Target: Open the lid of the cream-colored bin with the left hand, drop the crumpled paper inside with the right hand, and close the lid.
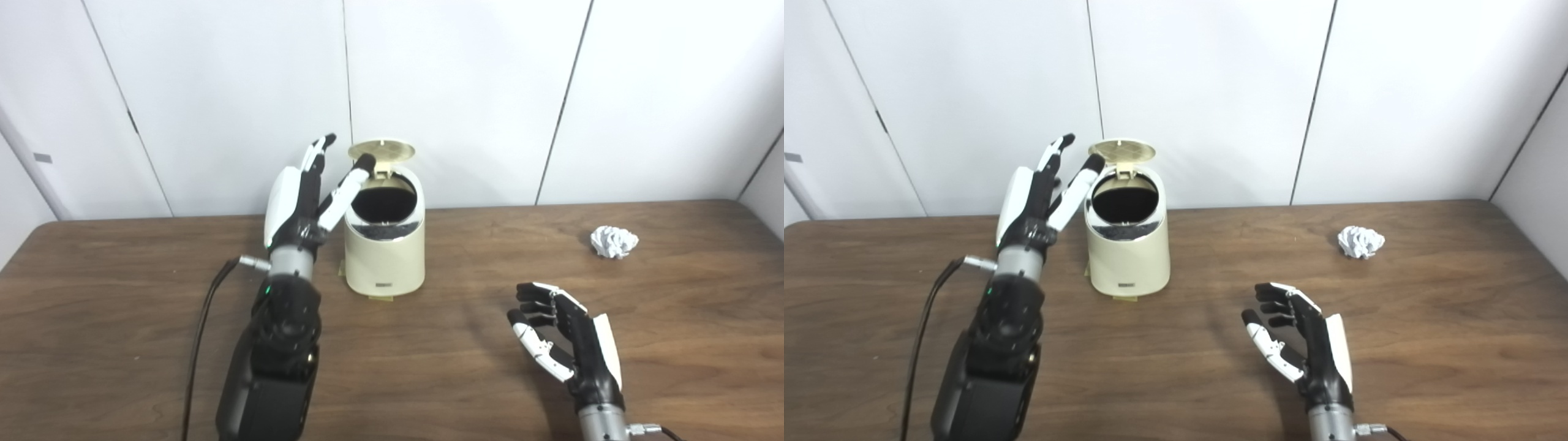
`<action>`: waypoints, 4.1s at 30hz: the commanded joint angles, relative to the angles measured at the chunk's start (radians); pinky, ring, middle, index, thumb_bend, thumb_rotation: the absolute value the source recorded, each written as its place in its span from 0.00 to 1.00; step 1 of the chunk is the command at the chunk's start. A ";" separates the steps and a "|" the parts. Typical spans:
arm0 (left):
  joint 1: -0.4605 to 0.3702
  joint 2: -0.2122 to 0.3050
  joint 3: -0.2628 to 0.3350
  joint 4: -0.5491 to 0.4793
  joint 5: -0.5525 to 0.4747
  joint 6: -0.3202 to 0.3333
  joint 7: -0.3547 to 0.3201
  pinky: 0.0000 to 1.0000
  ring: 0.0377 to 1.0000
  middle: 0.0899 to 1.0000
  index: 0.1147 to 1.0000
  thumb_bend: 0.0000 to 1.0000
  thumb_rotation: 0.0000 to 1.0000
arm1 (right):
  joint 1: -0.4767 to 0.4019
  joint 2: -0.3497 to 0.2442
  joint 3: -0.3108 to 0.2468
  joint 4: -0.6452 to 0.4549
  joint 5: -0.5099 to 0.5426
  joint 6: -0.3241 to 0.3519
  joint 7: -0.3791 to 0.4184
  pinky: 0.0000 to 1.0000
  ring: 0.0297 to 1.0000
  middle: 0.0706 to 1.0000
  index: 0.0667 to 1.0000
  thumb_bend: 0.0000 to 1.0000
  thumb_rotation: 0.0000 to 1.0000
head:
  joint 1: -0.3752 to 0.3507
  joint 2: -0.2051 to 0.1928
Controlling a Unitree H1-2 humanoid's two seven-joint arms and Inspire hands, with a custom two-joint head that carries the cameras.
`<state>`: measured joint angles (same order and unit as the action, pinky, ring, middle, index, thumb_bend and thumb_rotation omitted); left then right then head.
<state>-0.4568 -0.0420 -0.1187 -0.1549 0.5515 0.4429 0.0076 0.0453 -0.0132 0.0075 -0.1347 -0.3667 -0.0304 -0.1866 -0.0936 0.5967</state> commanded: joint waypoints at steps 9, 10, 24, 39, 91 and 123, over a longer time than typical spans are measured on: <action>0.081 0.029 0.020 -0.102 -0.080 -0.212 0.080 0.86 0.93 0.94 0.93 0.62 1.00 | -0.062 -0.022 -0.027 -0.025 -0.062 -0.047 -0.066 0.56 0.64 0.65 0.64 0.26 0.55 | -0.003 -0.011; 0.098 0.027 0.028 -0.113 -0.103 -0.218 0.076 0.84 0.91 0.92 0.92 0.61 1.00 | -0.070 -0.023 -0.032 -0.035 -0.084 -0.042 -0.081 0.56 0.63 0.64 0.64 0.27 0.57 | -0.003 -0.011; 0.328 0.045 0.126 -0.224 -0.428 -0.240 0.003 0.72 0.78 0.77 0.76 0.51 1.00 | -0.264 -0.297 -0.072 -0.122 -0.294 0.205 0.094 0.45 0.55 0.68 0.73 0.84 0.27 | -0.018 -0.020; 0.518 0.124 0.171 -0.204 -0.606 -0.350 -0.072 0.72 0.78 0.80 0.80 0.53 0.93 | -0.507 -0.536 0.005 -0.078 -0.445 0.432 0.425 0.49 0.66 0.76 0.78 0.95 0.16 | -0.030 -0.026; 0.626 0.106 0.175 -0.224 -0.616 -0.388 -0.079 0.74 0.80 0.80 0.81 0.48 0.89 | -0.844 -0.604 0.334 0.675 -0.406 0.312 0.482 0.62 0.78 0.86 0.83 0.88 0.08 | -0.024 -0.010; 0.628 0.108 0.169 -0.234 -0.613 -0.395 -0.076 0.72 0.79 0.80 0.80 0.47 0.90 | -0.927 -0.625 0.474 0.766 -0.464 0.271 0.583 0.60 0.72 0.80 0.75 0.84 0.07 | -0.023 0.002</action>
<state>0.1195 0.0723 0.0559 -0.3538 -0.0650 0.0846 -0.0747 -0.8196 -0.5995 0.4829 0.6314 -0.7968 0.2386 0.4041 -0.1150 0.5982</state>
